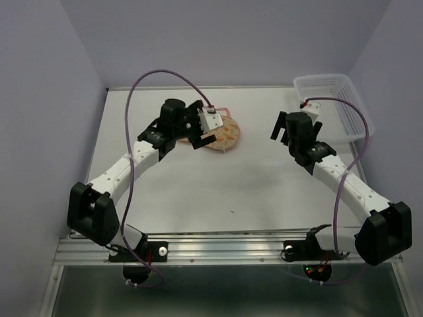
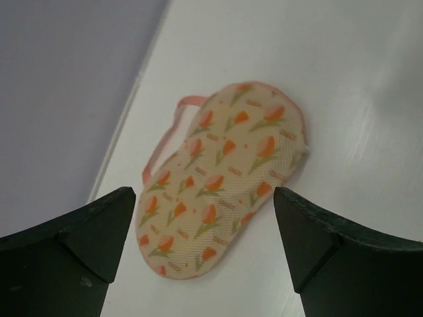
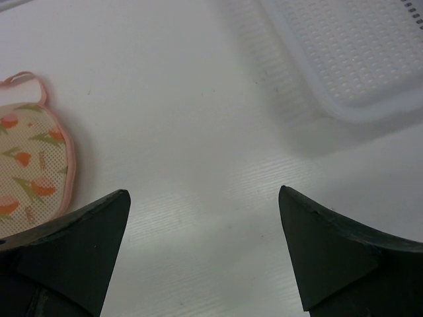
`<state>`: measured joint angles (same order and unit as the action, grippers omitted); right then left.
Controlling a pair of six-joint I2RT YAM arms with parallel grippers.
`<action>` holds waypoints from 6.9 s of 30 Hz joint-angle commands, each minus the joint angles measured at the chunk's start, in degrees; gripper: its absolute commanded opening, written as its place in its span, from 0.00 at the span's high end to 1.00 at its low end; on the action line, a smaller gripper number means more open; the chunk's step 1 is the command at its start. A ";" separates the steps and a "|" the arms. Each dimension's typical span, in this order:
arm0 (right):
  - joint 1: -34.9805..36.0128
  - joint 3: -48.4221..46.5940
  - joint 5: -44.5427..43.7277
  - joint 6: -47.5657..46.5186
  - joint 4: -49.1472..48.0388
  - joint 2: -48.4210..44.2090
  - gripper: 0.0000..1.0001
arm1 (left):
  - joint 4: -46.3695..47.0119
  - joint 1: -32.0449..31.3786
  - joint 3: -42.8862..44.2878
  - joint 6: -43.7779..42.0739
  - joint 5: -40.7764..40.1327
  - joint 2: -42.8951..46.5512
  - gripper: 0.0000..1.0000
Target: Unzip the laundry bag and remove the bra
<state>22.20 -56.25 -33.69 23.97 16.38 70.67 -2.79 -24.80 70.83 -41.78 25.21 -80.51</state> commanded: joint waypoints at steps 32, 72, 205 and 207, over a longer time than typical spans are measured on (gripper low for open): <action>0.13 -11.16 15.59 -9.20 4.18 13.08 0.00 | 7.09 -6.49 2.03 -26.33 -9.66 -30.40 0.07; 4.78 4.13 29.40 -19.05 -15.67 2.45 0.00 | -21.38 -5.44 28.05 -7.89 12.85 -31.46 1.00; 2.94 5.53 37.30 7.67 -18.14 4.21 0.99 | -14.63 -19.22 17.79 18.03 -0.23 -14.95 0.01; 3.46 5.54 36.42 8.64 -17.35 3.42 0.99 | -12.35 -21.60 15.84 23.99 -8.05 -12.84 0.01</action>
<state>25.21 -50.87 6.85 29.43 0.93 76.64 -23.24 -41.87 90.21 -31.90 28.56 -99.88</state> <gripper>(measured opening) 0.022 0.990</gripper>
